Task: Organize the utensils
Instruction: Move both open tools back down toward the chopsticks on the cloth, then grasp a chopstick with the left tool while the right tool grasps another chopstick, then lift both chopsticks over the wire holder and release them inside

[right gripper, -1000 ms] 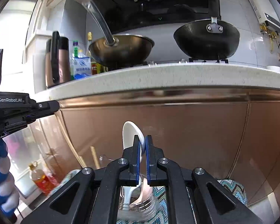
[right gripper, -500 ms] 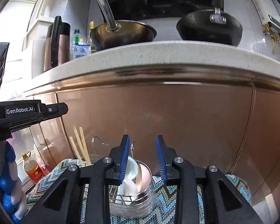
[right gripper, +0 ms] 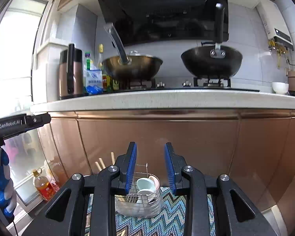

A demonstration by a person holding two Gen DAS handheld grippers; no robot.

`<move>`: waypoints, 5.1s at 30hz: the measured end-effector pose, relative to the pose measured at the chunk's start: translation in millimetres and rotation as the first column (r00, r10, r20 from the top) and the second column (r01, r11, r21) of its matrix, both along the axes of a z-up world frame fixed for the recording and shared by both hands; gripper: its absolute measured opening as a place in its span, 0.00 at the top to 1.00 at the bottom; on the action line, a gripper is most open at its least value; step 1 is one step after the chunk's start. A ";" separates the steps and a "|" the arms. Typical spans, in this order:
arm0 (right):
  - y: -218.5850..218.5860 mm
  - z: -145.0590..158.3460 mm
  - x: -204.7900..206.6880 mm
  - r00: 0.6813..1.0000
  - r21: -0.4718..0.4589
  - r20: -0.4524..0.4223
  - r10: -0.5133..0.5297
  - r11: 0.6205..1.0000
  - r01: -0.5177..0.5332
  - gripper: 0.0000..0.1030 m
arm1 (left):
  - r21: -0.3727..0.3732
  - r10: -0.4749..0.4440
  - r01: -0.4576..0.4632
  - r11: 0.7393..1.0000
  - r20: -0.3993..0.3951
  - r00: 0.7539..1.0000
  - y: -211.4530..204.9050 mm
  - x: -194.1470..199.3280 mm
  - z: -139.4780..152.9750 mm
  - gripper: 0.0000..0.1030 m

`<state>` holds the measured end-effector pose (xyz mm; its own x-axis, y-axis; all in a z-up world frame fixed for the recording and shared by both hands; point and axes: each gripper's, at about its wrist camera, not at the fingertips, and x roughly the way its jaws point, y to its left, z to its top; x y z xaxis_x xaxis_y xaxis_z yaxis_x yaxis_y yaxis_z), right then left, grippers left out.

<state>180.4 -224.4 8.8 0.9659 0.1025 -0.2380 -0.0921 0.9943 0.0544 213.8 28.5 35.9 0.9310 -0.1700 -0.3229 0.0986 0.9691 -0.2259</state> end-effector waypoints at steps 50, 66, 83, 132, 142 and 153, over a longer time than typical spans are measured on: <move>-29.7 -44.5 -79.9 0.963 0.109 -0.265 0.055 0.994 -0.027 0.70 | 0.129 -0.025 0.080 0.988 -0.384 0.923 42.7 -63.1 -106.1 0.67; 35.3 -171.5 37.6 0.639 0.213 -0.720 0.271 0.963 -0.168 0.76 | -0.011 -0.168 0.253 0.967 -0.775 0.609 17.5 30.9 -227.0 0.68; 69.1 -235.5 105.7 0.470 0.168 -0.852 0.228 0.972 -0.166 0.87 | -0.020 -0.180 0.311 0.950 -0.852 0.492 3.9 63.3 -265.0 0.91; 27.1 -111.7 -16.0 0.762 0.250 -0.545 0.350 0.935 -0.251 0.95 | -0.028 -0.242 0.275 0.961 -0.567 0.787 25.7 -27.5 -124.0 0.95; 15.6 -23.8 8.6 0.878 0.223 -0.347 0.330 0.938 -0.265 0.95 | -0.073 -0.266 0.256 0.964 -0.296 0.917 6.3 -5.3 -30.8 0.95; 23.8 15.5 91.6 0.952 0.165 -0.135 0.274 0.954 -0.251 0.95 | -0.166 -0.081 0.081 0.983 0.009 0.997 -14.7 72.3 -4.7 0.95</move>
<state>272.0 -200.6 24.3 0.8527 0.3914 -0.3460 -0.3275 0.9165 0.2297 286.1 13.8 31.2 0.9126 -0.2961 -0.2818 0.1759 0.9068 -0.3831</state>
